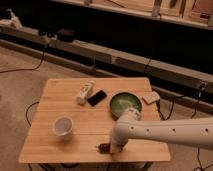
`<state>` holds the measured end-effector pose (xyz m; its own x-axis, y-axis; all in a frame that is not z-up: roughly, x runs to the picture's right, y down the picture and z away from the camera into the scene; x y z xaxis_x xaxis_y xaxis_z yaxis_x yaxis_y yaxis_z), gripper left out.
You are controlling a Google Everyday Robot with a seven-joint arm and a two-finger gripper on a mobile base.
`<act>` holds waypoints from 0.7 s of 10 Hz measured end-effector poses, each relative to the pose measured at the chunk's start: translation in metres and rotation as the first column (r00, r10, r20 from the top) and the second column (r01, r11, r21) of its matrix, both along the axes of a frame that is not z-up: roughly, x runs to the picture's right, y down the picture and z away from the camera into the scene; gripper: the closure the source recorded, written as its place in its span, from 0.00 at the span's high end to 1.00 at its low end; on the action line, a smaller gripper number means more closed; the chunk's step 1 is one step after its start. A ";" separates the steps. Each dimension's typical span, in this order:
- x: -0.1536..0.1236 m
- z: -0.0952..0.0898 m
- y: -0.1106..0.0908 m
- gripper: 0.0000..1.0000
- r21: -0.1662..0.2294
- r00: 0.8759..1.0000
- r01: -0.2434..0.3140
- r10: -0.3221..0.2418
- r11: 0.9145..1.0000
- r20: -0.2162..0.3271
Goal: Drag the pepper across the table
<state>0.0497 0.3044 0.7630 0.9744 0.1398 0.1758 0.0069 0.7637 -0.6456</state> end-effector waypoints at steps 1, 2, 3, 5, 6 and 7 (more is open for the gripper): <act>0.010 -0.001 -0.001 0.15 0.000 1.000 -0.010 0.010 1.000 -0.013; 0.020 -0.002 -0.002 0.15 0.001 0.999 -0.022 0.022 1.000 -0.026; 0.025 -0.003 -0.003 0.15 0.001 0.999 -0.028 0.028 1.000 -0.031; 0.056 -0.007 -0.002 0.15 -0.004 0.995 -0.074 0.074 0.997 -0.069; 0.067 -0.007 0.000 0.15 -0.010 0.992 -0.092 0.091 0.996 -0.083; 0.078 -0.007 0.002 0.15 -0.016 0.990 -0.107 0.105 0.994 -0.095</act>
<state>0.1274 0.3068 0.7557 0.9659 0.2460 0.0806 -0.1346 0.7434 -0.6551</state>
